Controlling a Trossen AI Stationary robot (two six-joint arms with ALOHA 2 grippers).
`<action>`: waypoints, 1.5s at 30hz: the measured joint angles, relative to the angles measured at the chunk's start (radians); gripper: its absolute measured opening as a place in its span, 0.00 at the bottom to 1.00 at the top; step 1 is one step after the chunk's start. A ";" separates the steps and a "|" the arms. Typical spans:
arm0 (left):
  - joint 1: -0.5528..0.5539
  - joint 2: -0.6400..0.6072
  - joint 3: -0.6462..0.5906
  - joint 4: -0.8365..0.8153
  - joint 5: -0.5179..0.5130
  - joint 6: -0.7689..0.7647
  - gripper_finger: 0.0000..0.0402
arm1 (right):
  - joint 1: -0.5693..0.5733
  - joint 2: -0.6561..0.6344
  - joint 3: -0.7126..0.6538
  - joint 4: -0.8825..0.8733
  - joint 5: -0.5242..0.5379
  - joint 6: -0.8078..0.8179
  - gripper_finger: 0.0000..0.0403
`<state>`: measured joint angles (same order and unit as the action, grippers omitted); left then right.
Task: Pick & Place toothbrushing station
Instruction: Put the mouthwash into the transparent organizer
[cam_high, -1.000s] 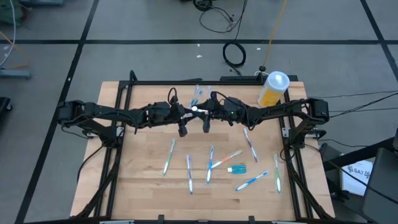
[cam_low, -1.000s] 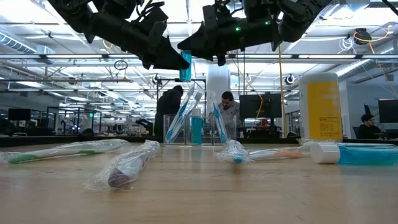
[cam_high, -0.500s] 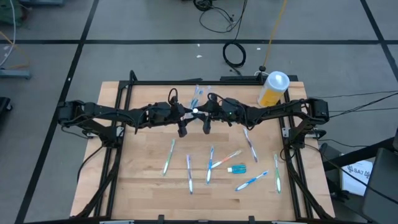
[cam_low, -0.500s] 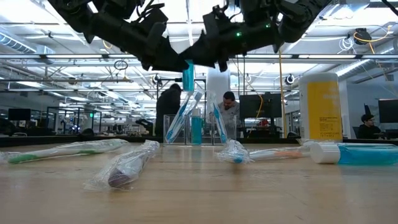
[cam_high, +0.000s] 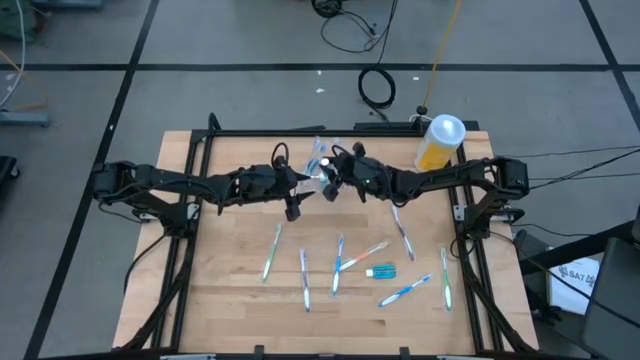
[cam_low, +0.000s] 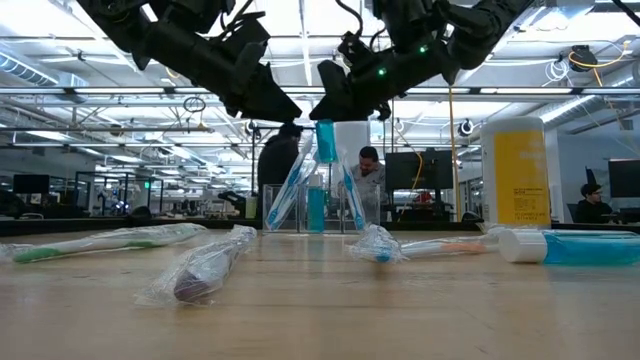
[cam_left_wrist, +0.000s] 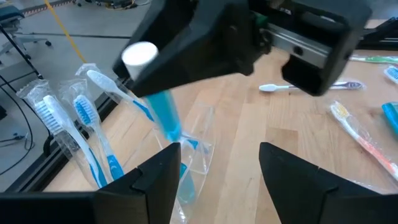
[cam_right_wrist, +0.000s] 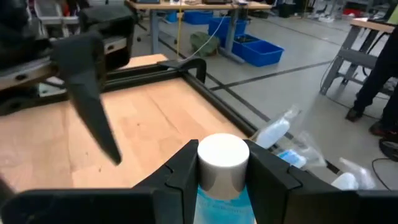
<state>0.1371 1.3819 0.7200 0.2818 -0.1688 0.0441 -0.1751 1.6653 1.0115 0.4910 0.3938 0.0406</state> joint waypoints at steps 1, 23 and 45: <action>0.000 0.000 0.000 0.000 0.000 0.000 0.56 | -0.003 0.000 0.000 0.005 0.000 0.005 0.25; 0.000 0.000 0.000 -0.003 0.001 0.001 0.56 | -0.052 0.113 -0.001 0.153 0.003 0.072 0.25; 0.000 0.000 0.000 -0.011 0.001 0.003 0.56 | -0.060 0.111 -0.003 0.168 0.023 0.148 0.25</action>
<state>0.1368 1.3819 0.7200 0.2710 -0.1674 0.0467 -0.2349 1.7762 1.0080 0.6589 0.4168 0.1884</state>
